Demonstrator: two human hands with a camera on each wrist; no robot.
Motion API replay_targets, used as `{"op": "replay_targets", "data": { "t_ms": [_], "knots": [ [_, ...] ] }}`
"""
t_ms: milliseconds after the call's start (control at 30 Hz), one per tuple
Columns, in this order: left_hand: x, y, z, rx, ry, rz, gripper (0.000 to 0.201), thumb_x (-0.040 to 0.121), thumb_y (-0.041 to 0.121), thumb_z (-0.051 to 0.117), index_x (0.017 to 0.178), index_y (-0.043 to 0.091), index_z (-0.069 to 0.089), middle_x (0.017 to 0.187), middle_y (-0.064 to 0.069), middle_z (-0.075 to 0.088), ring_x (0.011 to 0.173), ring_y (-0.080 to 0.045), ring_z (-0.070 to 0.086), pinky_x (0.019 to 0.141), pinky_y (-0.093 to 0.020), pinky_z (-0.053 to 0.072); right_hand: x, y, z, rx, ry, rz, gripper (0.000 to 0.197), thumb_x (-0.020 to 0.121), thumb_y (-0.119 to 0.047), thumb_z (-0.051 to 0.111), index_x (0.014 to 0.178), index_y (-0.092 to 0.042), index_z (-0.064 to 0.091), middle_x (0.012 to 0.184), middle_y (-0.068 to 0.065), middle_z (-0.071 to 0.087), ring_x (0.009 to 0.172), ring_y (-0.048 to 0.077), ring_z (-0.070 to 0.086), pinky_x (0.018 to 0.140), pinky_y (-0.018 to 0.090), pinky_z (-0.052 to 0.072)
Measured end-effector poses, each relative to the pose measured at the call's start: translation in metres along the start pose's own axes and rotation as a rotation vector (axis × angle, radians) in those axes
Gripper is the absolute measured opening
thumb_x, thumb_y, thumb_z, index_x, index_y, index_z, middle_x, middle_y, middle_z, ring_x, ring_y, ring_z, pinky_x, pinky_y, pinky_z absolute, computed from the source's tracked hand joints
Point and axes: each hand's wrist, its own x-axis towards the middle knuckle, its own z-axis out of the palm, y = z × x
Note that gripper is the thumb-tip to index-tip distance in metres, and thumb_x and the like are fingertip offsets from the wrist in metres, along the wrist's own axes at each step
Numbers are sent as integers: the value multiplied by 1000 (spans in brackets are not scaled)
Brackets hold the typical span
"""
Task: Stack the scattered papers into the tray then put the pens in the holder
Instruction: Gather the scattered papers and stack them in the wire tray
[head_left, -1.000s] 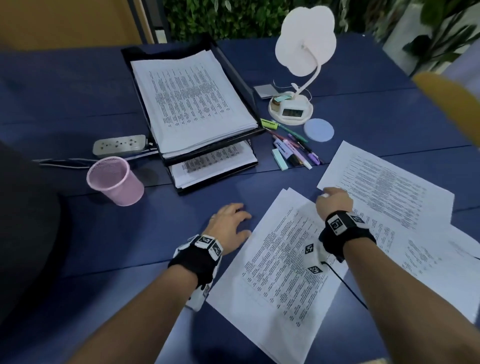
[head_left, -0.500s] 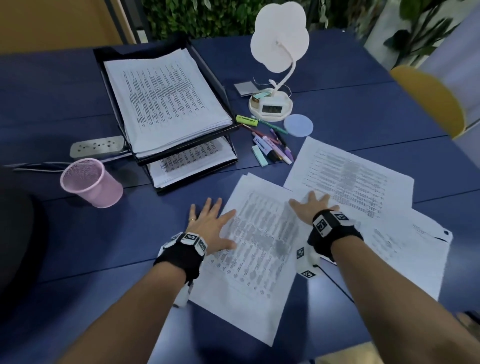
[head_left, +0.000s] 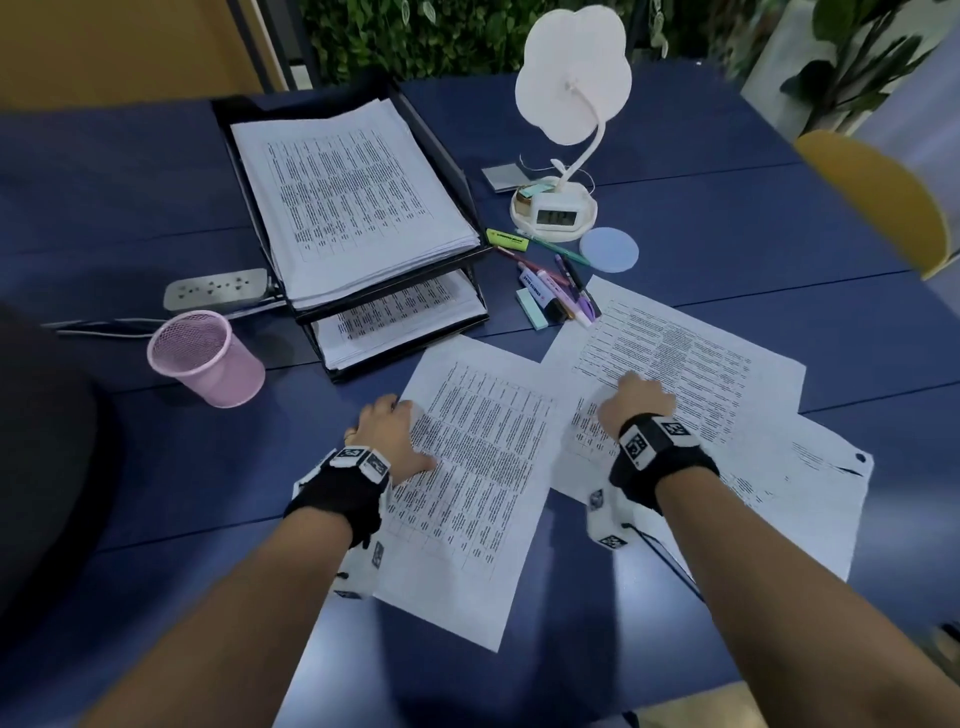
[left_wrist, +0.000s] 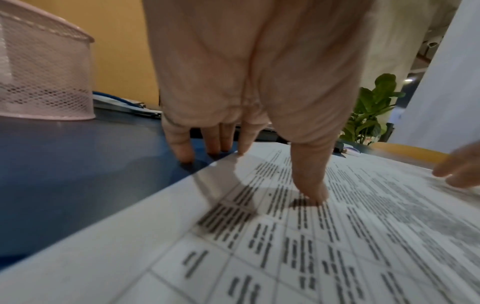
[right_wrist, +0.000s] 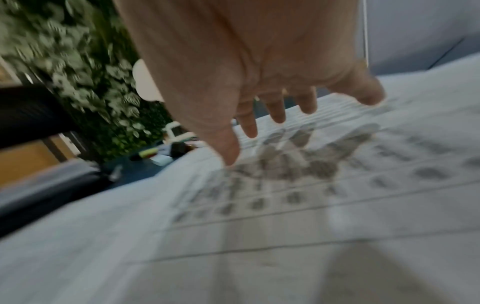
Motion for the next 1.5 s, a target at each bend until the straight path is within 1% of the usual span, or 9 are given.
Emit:
{"op": "replay_targets", "data": {
  "t_ms": [100, 167, 300, 400, 667, 967, 1033, 1167, 1500],
  "knots": [
    [1, 7, 1, -64, 42, -94, 95, 66, 56, 76, 140, 15, 34, 139, -11, 31, 130, -31, 29, 105, -47, 38, 4, 24, 12, -80, -85, 49, 75, 91, -55, 38, 151, -23, 8, 158, 13, 7, 143, 39, 10, 115, 57, 14],
    [2, 12, 2, -91, 50, -138, 97, 65, 55, 77, 140, 10, 34, 136, -13, 32, 129, -31, 31, 104, -45, 40, -1, 28, 18, -92, -83, 20, 77, 89, -62, 33, 151, -26, 5, 159, 11, 1, 144, 42, 6, 114, 58, 16],
    [0, 21, 0, -64, 69, -174, 98, 66, 60, 74, 139, 7, 34, 135, -13, 34, 128, -31, 33, 99, -45, 42, -23, 13, 15, -87, -67, -70, 61, 91, -50, 41, 140, -15, 33, 146, 16, 37, 126, 40, 44, 99, 46, 43],
    [-1, 22, 2, -57, 82, -201, 99, 67, 66, 69, 138, 7, 33, 137, -13, 33, 128, -31, 32, 97, -48, 42, -41, -4, 8, -212, -41, -240, 31, 95, -26, 41, 115, -9, 57, 118, 11, 62, 107, 30, 59, 82, 34, 47],
    [-1, 12, 3, -70, 81, -262, 98, 71, 66, 65, 139, 4, 31, 135, -16, 33, 127, -34, 33, 99, -49, 42, -70, -39, 13, -331, -109, -396, 18, 88, -8, 41, 72, -10, 48, 84, 6, 56, 76, 23, 52, 70, 30, 47],
    [8, -3, -8, -57, 40, -283, 92, 67, 55, 76, 131, 2, 36, 130, -19, 41, 123, -35, 41, 96, -42, 44, -20, -12, -7, -48, 9, -176, 10, 89, -17, 47, 86, -9, 51, 87, 7, 59, 76, 23, 55, 62, 28, 44],
    [10, -5, -9, -69, 8, -290, 90, 64, 52, 80, 126, 3, 37, 125, -18, 48, 119, -35, 46, 92, -42, 47, -1, 10, -12, 22, 53, -39, 30, 82, -34, 56, 100, -11, 50, 103, 11, 60, 99, 31, 57, 80, 38, 50],
    [11, -12, -9, -143, -57, -273, 81, 63, 48, 81, 118, 7, 39, 116, -13, 56, 108, -33, 56, 86, -41, 51, 12, 45, -22, 15, -1, 133, 91, 72, -61, 67, 141, -12, 31, 140, 15, 39, 129, 37, 39, 103, 49, 38],
    [1, 10, -2, -334, -34, -290, 89, 81, 50, 66, 138, 1, 19, 122, -19, 54, 95, -33, 61, 71, -37, 52, 4, 37, -20, -161, -34, 65, 101, 70, -69, 65, 143, -12, 25, 145, 16, 32, 130, 37, 37, 101, 46, 38]
  ]
}}
